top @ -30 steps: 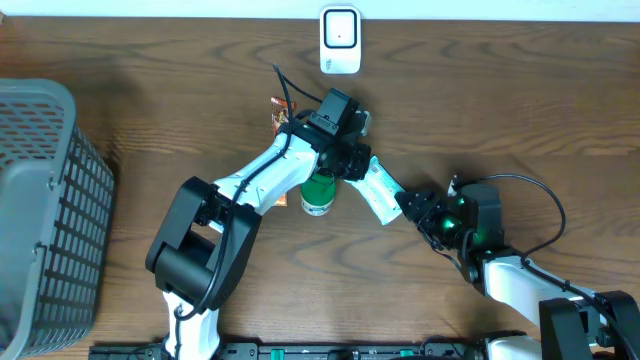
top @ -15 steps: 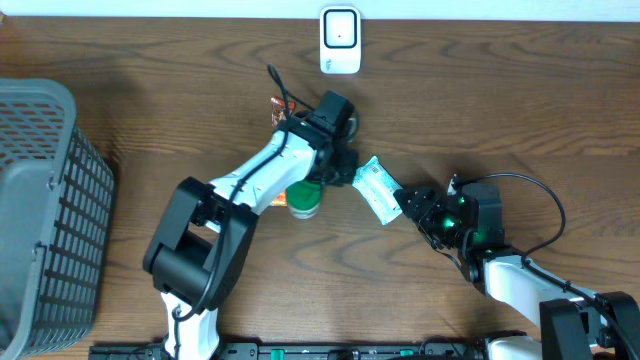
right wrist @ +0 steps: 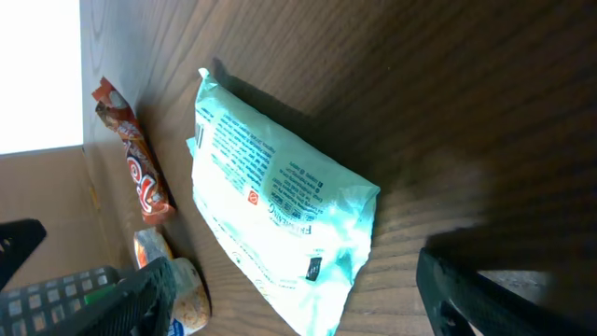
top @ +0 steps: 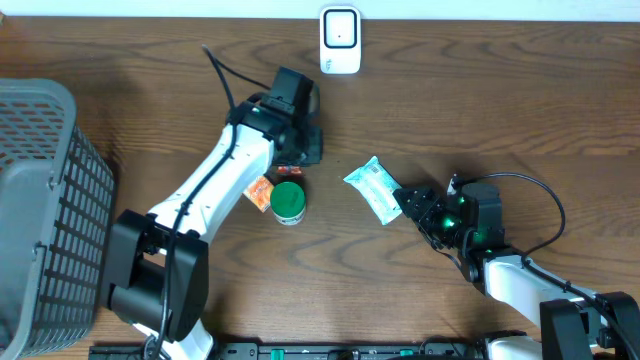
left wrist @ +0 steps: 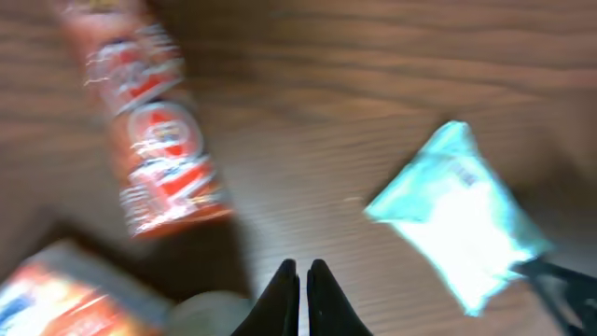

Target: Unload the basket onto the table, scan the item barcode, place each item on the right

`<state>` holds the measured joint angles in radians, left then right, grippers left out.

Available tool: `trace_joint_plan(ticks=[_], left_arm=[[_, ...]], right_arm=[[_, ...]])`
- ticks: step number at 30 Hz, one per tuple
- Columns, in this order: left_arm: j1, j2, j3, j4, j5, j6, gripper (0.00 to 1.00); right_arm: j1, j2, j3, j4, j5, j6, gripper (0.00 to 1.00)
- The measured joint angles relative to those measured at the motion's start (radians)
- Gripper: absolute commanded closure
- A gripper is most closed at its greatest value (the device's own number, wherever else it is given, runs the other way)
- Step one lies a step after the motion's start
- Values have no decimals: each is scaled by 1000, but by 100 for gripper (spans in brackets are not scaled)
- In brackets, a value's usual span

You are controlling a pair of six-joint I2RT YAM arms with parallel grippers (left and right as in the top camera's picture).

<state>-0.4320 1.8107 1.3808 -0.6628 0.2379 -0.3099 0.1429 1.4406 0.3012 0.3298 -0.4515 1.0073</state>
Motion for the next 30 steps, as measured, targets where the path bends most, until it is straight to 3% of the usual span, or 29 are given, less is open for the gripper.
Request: trace_joint_plan(ticks=[9, 30], left_arm=[[-122, 3, 0, 109, 11, -1, 93], [-122, 253, 0, 283, 105, -57, 93]], right_arm=[[0, -2, 0, 0, -1, 0, 13], [0, -3, 2, 0, -5, 4, 12]])
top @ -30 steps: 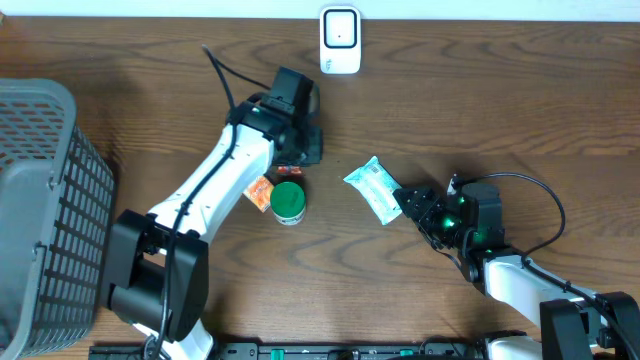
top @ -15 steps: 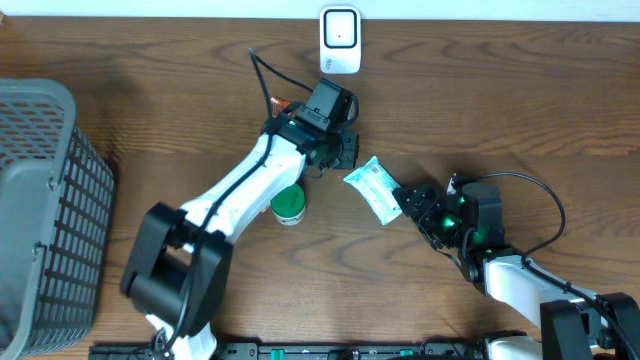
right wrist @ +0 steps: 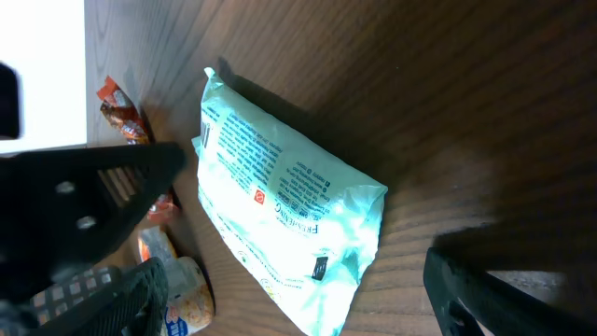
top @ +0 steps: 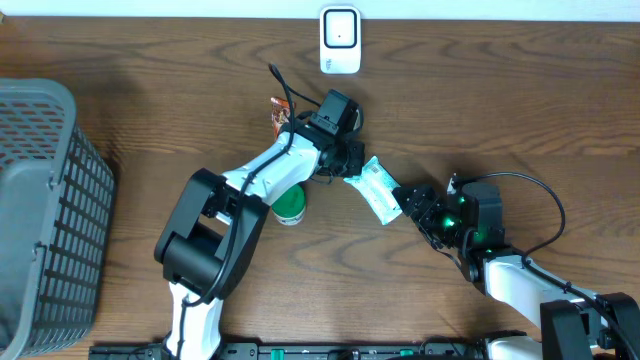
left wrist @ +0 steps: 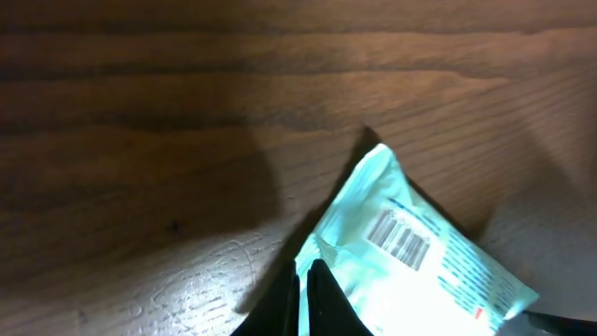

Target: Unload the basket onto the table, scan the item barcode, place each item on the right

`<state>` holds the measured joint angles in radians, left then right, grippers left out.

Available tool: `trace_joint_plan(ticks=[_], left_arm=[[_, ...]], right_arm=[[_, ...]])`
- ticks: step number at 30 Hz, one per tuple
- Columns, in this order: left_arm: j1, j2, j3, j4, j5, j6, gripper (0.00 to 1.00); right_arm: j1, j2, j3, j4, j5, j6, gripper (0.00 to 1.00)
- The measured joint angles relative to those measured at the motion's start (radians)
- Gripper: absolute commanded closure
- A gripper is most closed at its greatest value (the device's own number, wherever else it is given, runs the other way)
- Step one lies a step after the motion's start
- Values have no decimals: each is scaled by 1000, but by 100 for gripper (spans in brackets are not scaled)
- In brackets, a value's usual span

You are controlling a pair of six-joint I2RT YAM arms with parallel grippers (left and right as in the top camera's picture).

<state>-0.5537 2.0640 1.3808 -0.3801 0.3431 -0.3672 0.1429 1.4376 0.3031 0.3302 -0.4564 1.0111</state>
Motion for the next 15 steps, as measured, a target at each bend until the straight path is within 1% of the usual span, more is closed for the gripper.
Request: trace_joint_plan(ticks=[6, 11, 15], left_arm=[[3, 65, 16, 21, 53, -6, 93], [2, 76, 26, 26, 79, -7, 93], [2, 77, 26, 29, 82, -7, 93]], right_arm=[[0, 0, 2, -1, -1, 5, 9], [1, 0, 4, 1, -8, 15, 3], [14, 18, 8, 32, -4, 45, 1]])
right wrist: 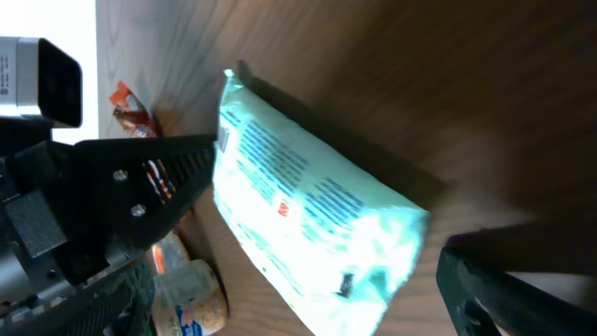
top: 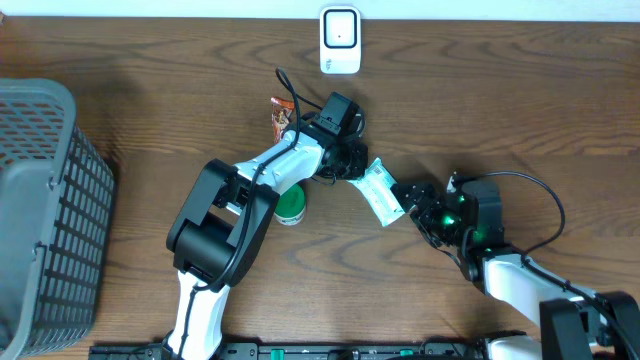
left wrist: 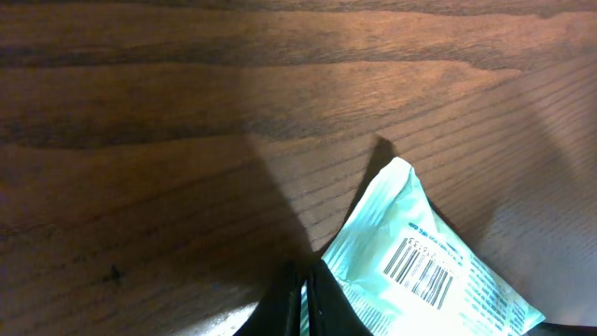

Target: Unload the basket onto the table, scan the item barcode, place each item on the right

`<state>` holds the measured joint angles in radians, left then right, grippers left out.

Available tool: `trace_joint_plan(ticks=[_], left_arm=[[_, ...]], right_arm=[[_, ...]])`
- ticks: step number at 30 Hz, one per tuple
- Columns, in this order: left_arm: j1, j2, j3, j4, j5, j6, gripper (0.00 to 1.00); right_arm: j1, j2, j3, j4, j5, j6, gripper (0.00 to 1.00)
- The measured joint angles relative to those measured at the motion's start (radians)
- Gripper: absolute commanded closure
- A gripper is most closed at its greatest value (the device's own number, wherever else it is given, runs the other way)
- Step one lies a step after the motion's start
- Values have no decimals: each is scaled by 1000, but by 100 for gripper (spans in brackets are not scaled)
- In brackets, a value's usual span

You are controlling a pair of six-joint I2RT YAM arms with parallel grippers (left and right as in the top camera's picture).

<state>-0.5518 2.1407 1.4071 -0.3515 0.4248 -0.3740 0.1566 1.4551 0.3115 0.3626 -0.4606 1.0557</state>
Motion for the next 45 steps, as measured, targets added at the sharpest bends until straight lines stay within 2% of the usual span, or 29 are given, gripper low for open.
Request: trace_joint_plan(ticks=[4, 7, 9, 10, 12, 14, 16, 19, 20, 23, 29, 32, 36, 45], left_arm=[[0, 0, 0, 1, 3, 0, 93], [0, 1, 0, 1, 3, 0, 93], [0, 1, 0, 0, 3, 0, 93], [0, 1, 0, 0, 3, 0, 93], [0, 1, 0, -4, 4, 0, 93], [0, 1, 2, -8, 4, 0, 93], [0, 1, 2, -10, 4, 0, 93], [0, 1, 2, -14, 8, 0, 93], [0, 1, 2, -14, 8, 0, 93], [0, 1, 2, -14, 8, 0, 93], [0, 1, 2, -16, 15, 0, 93], [0, 1, 2, -16, 15, 0, 93], [0, 1, 2, -16, 16, 0, 93], [0, 1, 2, -17, 15, 5, 93]], right_arm=[[32, 74, 12, 105, -5, 33, 5], [39, 152, 25, 191, -39, 55, 11], [39, 189, 45, 205, -62, 66, 19], [39, 211, 60, 211, -79, 71, 28], [39, 251, 83, 206, -108, 81, 57], [40, 294, 97, 195, -124, 80, 77], [39, 313, 100, 185, -135, 78, 85], [39, 323, 100, 184, -148, 77, 87], [39, 323, 100, 183, -150, 76, 85], [34, 323, 101, 172, -158, 68, 69], [-22, 323, 105, 128, -272, 31, 66], [-43, 323, 105, 102, -312, 18, 72], [-50, 333, 104, 85, -320, 0, 98], [-63, 319, 101, 56, -349, -70, 99]])
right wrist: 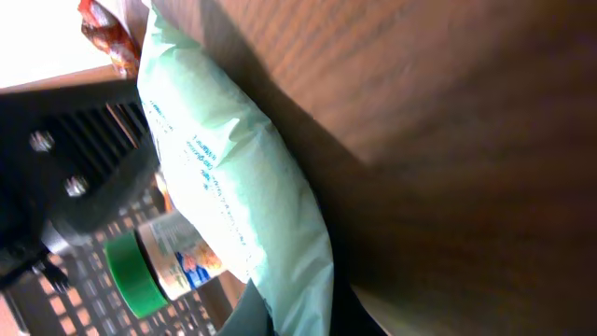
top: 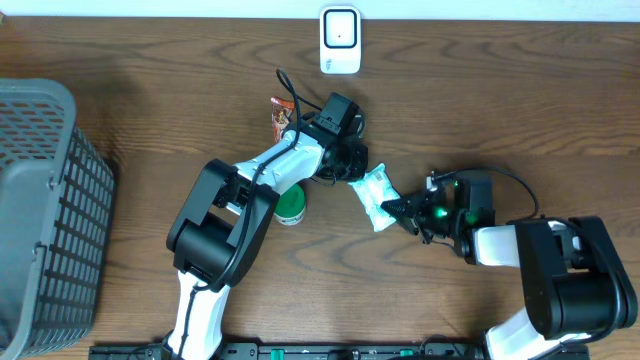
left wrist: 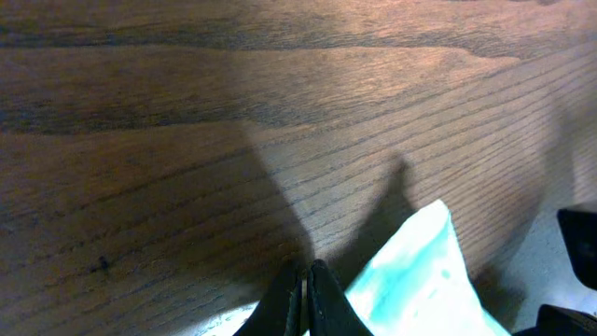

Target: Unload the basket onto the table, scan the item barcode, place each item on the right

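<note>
The pale green packet (top: 372, 190) stands tipped up on its side at mid-table, between my two grippers. My right gripper (top: 393, 208) is shut on its near end; in the right wrist view the packet (right wrist: 233, 187) runs down between the dark fingertips (right wrist: 250, 313). My left gripper (top: 356, 165) is shut, its tips (left wrist: 304, 280) against the table beside the packet's far corner (left wrist: 420, 280). No barcode shows in any view. The white scanner (top: 340, 40) stands at the table's far edge.
A green-lidded jar (top: 289, 205) and an orange snack bar (top: 277, 115) lie just left of the left arm. An orange pack beside the jar is mostly hidden. A grey mesh basket (top: 45, 200) fills the left side.
My right gripper, open around the packet's near end, is now shut on it. The packet has turned up onto its side, and its barcode has gone from the left wrist view.
My left gripper, shut, was over the jar and orange snacks while the right stood open at the flat packet's end. Then the left was at the packet's far corner, and the packet shifted and tilted. Now the right gripper holds it on edge.
</note>
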`<state>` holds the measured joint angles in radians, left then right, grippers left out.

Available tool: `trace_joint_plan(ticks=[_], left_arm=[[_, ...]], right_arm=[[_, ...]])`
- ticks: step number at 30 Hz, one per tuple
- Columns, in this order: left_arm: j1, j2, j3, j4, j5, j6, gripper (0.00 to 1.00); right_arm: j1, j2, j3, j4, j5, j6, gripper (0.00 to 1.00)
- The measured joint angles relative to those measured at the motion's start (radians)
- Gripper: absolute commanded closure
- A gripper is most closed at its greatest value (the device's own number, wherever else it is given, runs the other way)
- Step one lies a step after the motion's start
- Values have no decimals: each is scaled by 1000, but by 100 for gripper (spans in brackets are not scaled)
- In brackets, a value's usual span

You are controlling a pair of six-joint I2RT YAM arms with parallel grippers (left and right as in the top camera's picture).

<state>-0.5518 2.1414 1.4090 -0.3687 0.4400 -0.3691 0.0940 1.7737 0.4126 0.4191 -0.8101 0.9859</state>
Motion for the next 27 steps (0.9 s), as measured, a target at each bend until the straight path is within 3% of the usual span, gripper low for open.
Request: trace_joint_plan(ticks=[3, 5, 8, 9, 13, 19, 27], left_arm=[[-1, 0, 0, 0, -7, 8, 91], [-5, -6, 0, -3, -24, 21, 83], [-13, -32, -1, -24, -85, 74, 60], [-13, -47, -2, -32, -103, 87, 44], [-3, -187, -2, -43, -163, 118, 32], [4, -597, 6, -71, -243, 149, 30], [4, -1028, 17, -105, -444, 164, 23]], right_arm=[[-23, -63, -27, -81, -12, -73, 98], [-52, -147, -54, -195, -8, -140, 98], [-81, -295, -78, -391, 26, -218, 99], [-84, -356, -80, -465, 43, -243, 98], [-84, -621, -53, -803, 92, -378, 98], [-84, -945, 85, -1141, 57, -544, 99], [-84, -1093, 181, -1195, -165, -623, 99]])
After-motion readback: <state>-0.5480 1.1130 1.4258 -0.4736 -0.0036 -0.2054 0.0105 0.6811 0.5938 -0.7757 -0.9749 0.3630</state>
